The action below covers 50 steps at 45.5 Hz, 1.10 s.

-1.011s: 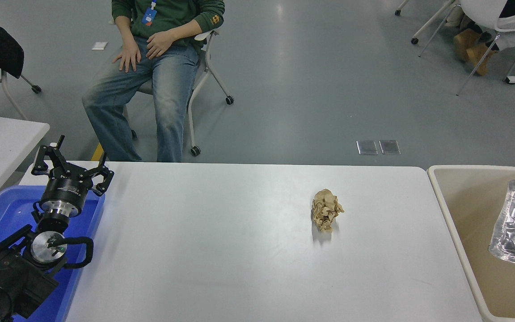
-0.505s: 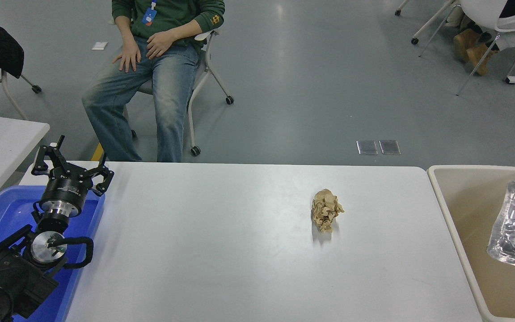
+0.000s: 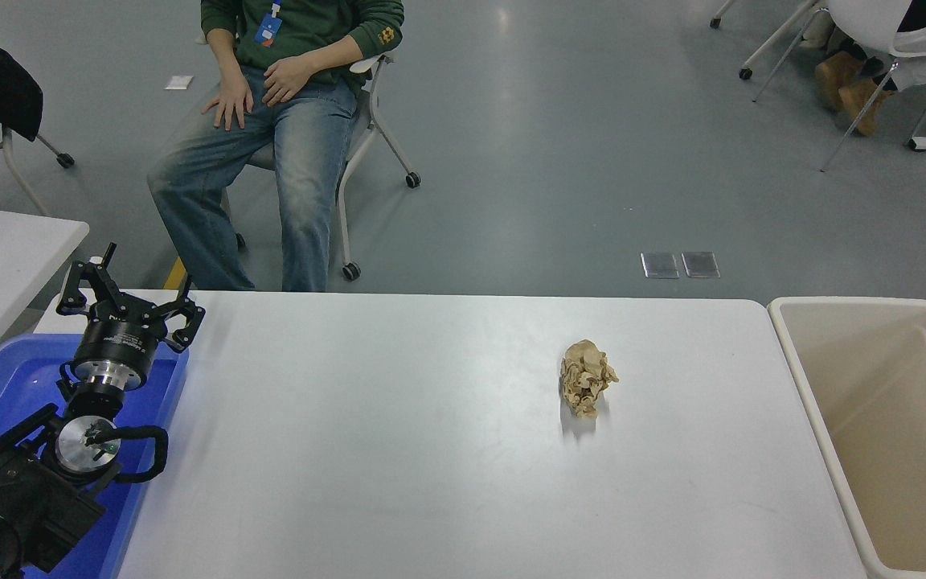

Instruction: Clean the table surface

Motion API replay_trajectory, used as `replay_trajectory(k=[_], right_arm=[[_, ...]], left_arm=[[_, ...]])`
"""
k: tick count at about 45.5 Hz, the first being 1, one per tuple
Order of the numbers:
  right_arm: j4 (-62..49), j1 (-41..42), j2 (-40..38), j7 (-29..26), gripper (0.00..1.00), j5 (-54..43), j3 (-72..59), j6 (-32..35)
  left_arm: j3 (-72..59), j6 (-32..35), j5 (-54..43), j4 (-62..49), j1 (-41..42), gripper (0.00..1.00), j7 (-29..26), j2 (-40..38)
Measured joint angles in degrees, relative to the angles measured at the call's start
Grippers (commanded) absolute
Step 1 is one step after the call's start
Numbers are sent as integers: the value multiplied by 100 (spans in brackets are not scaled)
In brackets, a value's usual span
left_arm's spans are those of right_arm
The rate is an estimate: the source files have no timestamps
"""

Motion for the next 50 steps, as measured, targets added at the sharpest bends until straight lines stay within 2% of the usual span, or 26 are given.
replay_trajectory(k=[16, 33, 50], right_arm=[[8, 230, -20, 40, 100, 613, 23, 403], [-22, 600, -165, 55, 100, 1819, 195, 1196], [-15, 977, -451, 6, 100, 2789, 1449, 2127]], left_arm=[[0, 0, 0, 0, 0, 100, 0, 0], [0, 0, 1, 0, 0, 100, 0, -1], [0, 0, 2, 0, 0, 100, 0, -1]])
